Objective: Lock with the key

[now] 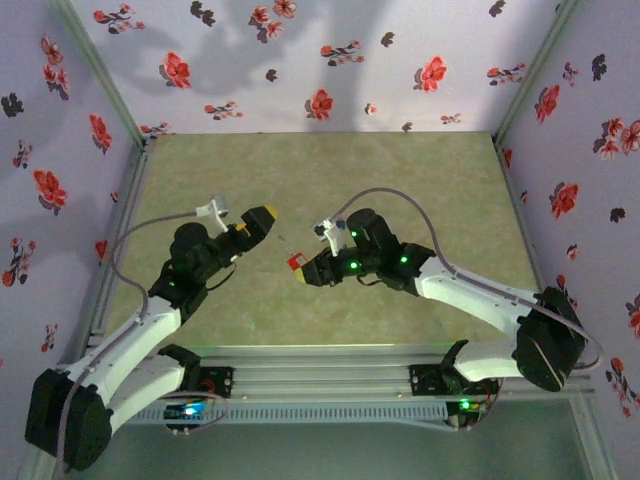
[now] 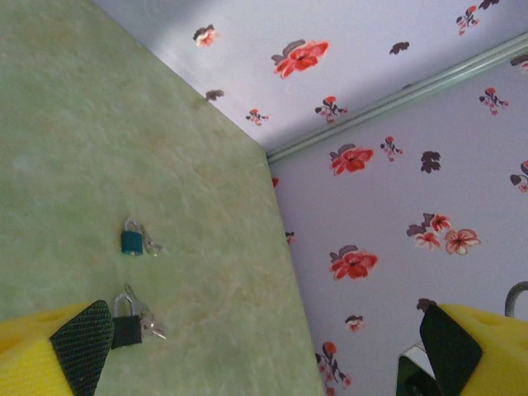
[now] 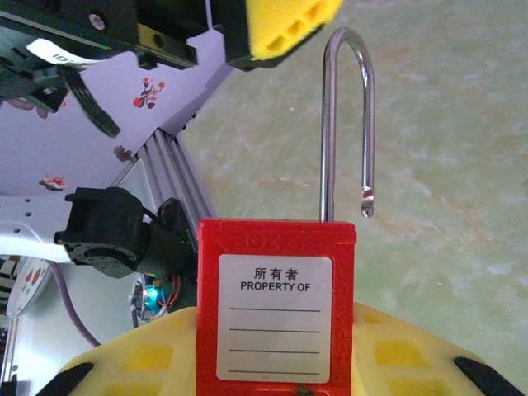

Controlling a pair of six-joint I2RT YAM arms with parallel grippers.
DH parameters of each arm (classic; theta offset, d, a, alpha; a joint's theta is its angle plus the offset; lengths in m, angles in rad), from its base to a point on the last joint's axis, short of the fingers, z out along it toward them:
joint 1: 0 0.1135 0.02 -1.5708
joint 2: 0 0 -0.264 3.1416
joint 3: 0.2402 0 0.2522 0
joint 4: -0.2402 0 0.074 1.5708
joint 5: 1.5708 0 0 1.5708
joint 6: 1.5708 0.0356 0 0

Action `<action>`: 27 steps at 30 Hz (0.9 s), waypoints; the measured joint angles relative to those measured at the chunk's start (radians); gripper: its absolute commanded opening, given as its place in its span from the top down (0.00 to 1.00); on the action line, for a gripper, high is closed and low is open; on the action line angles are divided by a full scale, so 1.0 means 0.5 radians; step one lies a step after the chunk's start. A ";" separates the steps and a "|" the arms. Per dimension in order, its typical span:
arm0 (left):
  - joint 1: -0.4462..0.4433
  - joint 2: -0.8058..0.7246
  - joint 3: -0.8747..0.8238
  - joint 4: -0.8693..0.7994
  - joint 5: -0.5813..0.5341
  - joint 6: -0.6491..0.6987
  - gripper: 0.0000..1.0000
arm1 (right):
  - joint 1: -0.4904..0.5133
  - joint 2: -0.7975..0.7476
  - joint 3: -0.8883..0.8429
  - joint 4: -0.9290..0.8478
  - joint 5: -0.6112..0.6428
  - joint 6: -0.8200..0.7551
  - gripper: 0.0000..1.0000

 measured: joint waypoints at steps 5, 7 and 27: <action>-0.006 0.063 -0.063 0.152 0.083 -0.079 0.00 | 0.031 -0.002 -0.055 0.040 -0.013 0.001 1.00; -0.018 0.073 -0.074 0.195 0.102 -0.097 0.00 | 0.040 -0.005 -0.076 0.054 -0.014 0.000 1.00; -0.250 0.283 -0.143 0.491 0.185 -0.111 0.00 | 0.055 -0.013 -0.121 0.135 -0.043 0.023 1.00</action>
